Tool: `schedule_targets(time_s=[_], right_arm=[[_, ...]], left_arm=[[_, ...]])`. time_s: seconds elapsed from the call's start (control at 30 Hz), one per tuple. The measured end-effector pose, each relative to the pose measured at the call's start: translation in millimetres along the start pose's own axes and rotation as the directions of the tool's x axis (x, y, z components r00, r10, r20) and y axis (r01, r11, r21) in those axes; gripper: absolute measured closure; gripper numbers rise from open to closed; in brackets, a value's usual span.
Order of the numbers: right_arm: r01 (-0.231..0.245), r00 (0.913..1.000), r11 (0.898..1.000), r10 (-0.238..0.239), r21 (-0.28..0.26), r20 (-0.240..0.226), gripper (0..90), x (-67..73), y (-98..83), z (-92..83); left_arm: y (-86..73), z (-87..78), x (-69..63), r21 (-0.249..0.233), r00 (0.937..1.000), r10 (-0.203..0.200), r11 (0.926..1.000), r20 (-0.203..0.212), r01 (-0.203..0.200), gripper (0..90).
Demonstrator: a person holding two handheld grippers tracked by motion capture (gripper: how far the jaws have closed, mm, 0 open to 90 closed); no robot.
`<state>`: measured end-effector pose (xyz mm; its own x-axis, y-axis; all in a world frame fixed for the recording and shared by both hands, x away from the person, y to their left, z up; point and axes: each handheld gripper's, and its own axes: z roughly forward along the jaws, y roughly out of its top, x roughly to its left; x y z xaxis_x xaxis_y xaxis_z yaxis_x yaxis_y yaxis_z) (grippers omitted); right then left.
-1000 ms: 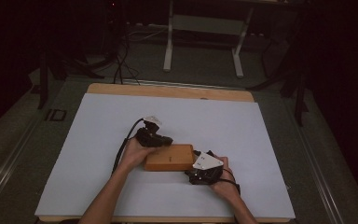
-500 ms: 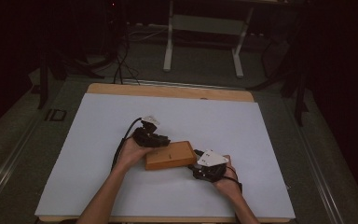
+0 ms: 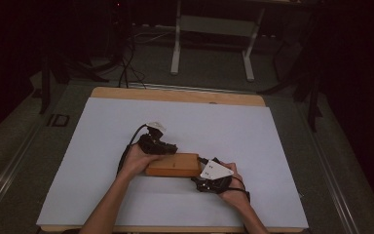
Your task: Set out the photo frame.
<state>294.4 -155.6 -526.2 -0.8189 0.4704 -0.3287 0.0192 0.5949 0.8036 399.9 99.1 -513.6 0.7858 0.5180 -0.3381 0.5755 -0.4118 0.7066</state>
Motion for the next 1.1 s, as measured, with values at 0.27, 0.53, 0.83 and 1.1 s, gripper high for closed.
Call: schedule_targets(time_s=[0.27, 0.53, 0.83, 1.1], right_arm=[[0.011, 0.9997, 1.000, -0.012, -0.023, -0.022, 44.7, 3.3, 5.1, 0.7], [0.010, 0.9997, 1.000, -0.010, -0.024, -0.022, 45.1, 2.8, 5.2, 0.6], [0.001, 0.9998, 1.000, -0.002, -0.028, -0.020, 45.2, 1.4, 5.2, 0.3], [-0.010, 0.9998, 1.000, 0.010, -0.026, -0.015, 45.5, -0.6, 5.5, -0.6]], left_arm=[[0.5, 0.3, -2.3, 0.003, 0.9997, 0.025, 0.9997, 0.002, -0.025, 80.1], [0.3, -9.6, -5.0, -0.054, 0.9989, 0.046, 0.9975, -0.007, -0.047, 71.6], [-7.4, -25.5, -13.4, -0.093, 0.9943, 0.083, 0.9917, -0.067, -0.089, 64.4], [-14.8, -37.0, -16.5, -0.155, 0.9925, 0.079, 0.9835, -0.093, -0.093, 61.2]])
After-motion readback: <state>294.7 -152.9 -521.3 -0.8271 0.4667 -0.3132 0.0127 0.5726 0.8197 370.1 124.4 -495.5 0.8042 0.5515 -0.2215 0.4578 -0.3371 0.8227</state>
